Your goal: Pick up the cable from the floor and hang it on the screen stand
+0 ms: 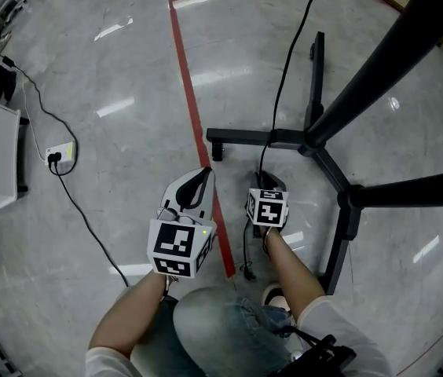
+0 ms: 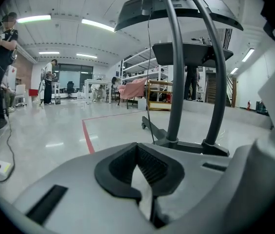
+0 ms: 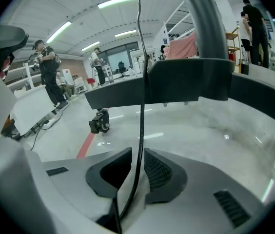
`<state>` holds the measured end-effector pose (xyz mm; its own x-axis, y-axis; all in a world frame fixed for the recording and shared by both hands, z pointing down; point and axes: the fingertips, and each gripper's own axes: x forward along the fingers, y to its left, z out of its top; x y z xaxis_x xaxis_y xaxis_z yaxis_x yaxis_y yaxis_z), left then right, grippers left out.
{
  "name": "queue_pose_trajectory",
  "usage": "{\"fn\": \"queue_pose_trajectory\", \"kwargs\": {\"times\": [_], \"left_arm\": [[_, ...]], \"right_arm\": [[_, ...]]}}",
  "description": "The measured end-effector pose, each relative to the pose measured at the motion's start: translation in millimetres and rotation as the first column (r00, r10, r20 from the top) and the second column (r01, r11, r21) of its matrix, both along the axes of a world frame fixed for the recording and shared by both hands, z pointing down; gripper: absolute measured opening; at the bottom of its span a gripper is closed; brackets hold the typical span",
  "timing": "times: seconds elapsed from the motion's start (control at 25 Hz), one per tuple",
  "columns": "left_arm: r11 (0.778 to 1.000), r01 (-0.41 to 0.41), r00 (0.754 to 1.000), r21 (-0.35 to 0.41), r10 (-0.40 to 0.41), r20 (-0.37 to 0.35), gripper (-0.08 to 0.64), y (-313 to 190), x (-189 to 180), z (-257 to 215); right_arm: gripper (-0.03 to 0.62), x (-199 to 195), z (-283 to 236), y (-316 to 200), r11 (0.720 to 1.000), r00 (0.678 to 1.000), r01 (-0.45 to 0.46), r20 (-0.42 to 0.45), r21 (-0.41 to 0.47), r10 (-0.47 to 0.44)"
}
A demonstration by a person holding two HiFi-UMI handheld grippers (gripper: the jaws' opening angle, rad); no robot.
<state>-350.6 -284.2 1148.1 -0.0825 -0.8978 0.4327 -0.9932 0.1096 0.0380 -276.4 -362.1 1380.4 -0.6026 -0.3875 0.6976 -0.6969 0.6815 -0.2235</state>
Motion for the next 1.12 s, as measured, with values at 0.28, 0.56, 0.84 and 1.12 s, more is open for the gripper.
{"fn": "queue_pose_trajectory", "kwargs": {"times": [0.28, 0.56, 0.84, 1.12], "left_arm": [[1.0, 0.005, 1.0, 0.005, -0.005, 0.004, -0.002, 2, -1, 1], [1.0, -0.003, 1.0, 0.008, 0.003, -0.007, -0.002, 3, -2, 6], [0.998, 0.057, 0.997, 0.04, -0.056, -0.044, -0.002, 2, -19, 2], [0.992, 0.115, 0.991, 0.046, -0.111, -0.08, -0.001, -5, -29, 1]], "right_arm": [[0.075, 10, 11, 3, 1.0, 0.999, -0.024, -0.04, -0.018, 0.023], [0.074, 9, 13, 4, 1.0, 0.999, -0.023, -0.038, -0.007, 0.023], [0.043, 9, 14, 8, 1.0, 0.998, -0.014, -0.055, -0.002, 0.014], [0.032, 17, 3, 8, 0.999, 0.999, -0.032, -0.033, -0.006, 0.032]]}}
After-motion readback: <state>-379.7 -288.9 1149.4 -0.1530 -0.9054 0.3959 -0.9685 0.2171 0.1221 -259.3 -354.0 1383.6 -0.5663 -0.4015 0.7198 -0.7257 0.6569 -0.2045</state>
